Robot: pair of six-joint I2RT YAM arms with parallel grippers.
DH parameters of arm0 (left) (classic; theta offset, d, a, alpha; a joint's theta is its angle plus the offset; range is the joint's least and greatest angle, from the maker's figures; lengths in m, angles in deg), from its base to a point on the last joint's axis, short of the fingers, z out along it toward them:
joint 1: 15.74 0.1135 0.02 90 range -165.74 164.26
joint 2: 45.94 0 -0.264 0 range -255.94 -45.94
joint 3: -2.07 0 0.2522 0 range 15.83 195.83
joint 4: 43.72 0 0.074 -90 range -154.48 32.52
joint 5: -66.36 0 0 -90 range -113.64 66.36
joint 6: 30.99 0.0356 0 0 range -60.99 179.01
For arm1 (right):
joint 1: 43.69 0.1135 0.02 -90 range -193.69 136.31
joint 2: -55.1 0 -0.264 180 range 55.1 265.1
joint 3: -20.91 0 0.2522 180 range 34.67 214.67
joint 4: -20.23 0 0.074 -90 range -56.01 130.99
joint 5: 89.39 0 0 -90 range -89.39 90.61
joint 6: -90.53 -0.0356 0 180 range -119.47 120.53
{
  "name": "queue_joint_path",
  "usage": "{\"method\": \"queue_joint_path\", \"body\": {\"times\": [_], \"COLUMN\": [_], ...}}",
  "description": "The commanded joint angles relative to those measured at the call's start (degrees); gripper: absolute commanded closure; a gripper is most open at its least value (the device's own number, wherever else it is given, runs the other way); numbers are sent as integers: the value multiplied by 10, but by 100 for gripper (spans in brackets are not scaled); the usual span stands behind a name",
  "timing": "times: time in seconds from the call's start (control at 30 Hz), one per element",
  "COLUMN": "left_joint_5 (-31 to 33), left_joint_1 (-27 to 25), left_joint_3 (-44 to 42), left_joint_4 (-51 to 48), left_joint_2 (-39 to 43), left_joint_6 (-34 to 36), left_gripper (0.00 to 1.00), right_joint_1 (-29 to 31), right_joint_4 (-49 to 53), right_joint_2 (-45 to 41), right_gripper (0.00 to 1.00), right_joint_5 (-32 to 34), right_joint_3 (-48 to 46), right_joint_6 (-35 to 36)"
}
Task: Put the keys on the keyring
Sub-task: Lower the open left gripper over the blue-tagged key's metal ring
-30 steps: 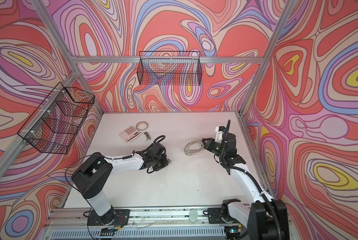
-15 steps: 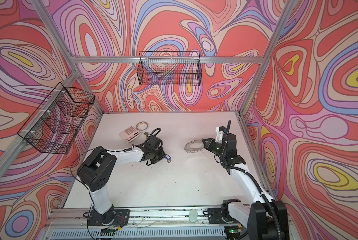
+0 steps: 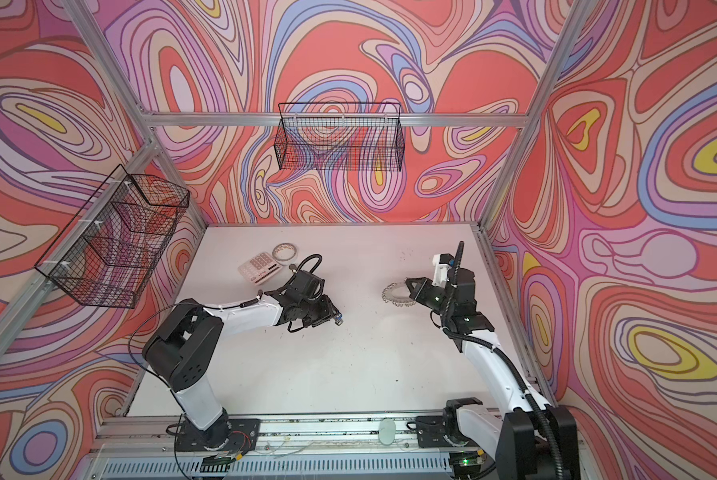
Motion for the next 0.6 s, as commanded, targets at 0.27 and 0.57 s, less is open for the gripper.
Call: {"method": "queue_joint_path", "body": {"times": [0.27,0.57], "left_joint_5": [-16,-24], "left_joint_1": [-9,-10], "left_joint_3": [24,26], "left_joint_4": [13,15], "left_joint_2": [-33,-50], "left_joint_6": [-10,-9], "left_gripper": [62,61], "right_joint_1": [-3,-4], "right_joint_4": [4,-2], "right_joint_2": [-19,-16], "right_gripper": [100,100], "right_joint_5": [-13,-18], "right_joint_3": [-1,-3], "right_joint_6": [17,14]}}
